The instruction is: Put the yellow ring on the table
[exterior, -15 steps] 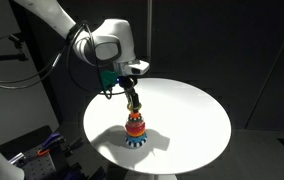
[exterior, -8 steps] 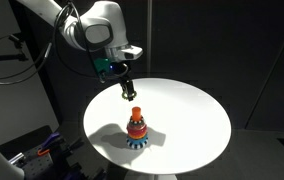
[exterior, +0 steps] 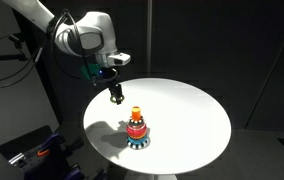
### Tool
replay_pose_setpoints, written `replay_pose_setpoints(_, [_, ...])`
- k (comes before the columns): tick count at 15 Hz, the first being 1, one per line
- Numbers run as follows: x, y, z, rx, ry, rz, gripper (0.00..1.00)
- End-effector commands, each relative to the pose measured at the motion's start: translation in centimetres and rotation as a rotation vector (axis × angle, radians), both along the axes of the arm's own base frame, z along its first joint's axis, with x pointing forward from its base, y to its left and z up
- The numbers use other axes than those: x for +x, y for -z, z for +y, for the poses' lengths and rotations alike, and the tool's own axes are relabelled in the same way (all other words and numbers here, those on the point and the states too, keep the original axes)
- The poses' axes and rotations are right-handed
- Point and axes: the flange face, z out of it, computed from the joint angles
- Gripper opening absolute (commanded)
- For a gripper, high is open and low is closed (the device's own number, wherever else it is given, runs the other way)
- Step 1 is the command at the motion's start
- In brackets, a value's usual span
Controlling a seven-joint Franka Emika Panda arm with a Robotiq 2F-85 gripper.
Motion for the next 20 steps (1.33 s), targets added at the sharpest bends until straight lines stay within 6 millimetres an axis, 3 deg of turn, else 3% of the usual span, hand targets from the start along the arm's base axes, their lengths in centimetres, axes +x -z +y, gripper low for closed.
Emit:
replay_pose_setpoints(1, [-0.8, 1.9, 1.4, -0.02, -0.022, 0.03, 0.49])
replay_pose_setpoints(6, [-1.2, 5.2, 2.1, -0.053, -0.038, 0.075, 0.49])
replay_pose_setpoints(20, [1.8, 13.7, 1.6, -0.191, 0.088, 0.111, 0.49])
